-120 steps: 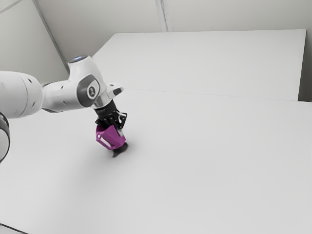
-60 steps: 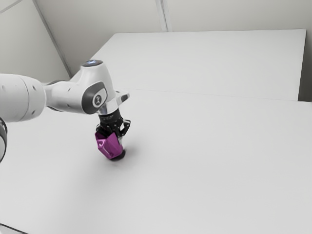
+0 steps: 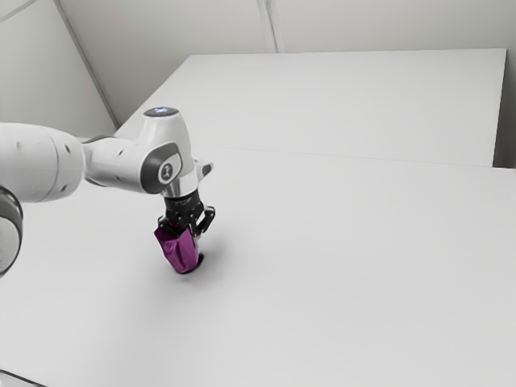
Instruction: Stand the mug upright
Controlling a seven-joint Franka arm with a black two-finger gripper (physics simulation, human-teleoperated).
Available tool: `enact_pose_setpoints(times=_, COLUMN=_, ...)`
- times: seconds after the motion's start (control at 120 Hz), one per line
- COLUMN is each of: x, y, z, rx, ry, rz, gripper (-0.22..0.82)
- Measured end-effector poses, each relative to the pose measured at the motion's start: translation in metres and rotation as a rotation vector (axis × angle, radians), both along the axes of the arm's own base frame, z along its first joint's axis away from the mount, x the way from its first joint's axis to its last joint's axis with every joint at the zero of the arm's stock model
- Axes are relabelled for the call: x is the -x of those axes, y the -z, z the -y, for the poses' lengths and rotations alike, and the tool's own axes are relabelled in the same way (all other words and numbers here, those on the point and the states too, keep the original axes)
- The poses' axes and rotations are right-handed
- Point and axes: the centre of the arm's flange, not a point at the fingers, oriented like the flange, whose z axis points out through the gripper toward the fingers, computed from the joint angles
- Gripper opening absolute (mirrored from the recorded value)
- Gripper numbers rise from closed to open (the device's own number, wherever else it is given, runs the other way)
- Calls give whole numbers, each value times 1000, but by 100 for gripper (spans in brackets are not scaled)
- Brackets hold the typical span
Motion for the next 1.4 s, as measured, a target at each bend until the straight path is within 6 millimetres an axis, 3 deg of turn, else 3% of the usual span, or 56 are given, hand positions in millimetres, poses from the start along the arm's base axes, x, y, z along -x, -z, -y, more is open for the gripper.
enact_pose_setpoints(times=0.192, x=-1, y=6, z=-1, rx=-5, ry=-44, rz=-2, gripper=-17)
enact_pose_setpoints(times=0.358, x=-3, y=4, z=0, rx=4, ry=-67, rz=8, gripper=20)
enact_pose_setpoints(times=0.467, x=-4, y=2, z=1, rx=6, ry=-70, rz=14, gripper=36)
enact_pose_setpoints(times=0.625, x=-10, y=-6, z=3, rx=9, ry=-71, rz=33, gripper=49)
enact_pose_setpoints(times=0.842, x=-17, y=-19, z=3, rx=13, ry=-64, rz=56, gripper=56)
enact_pose_setpoints(times=1.125, x=-30, y=-57, z=-1, rx=21, ry=-45, rz=70, gripper=59)
enact_pose_setpoints(times=1.4, x=-42, y=-153, z=3, rx=43, ry=86, rz=121, gripper=60)
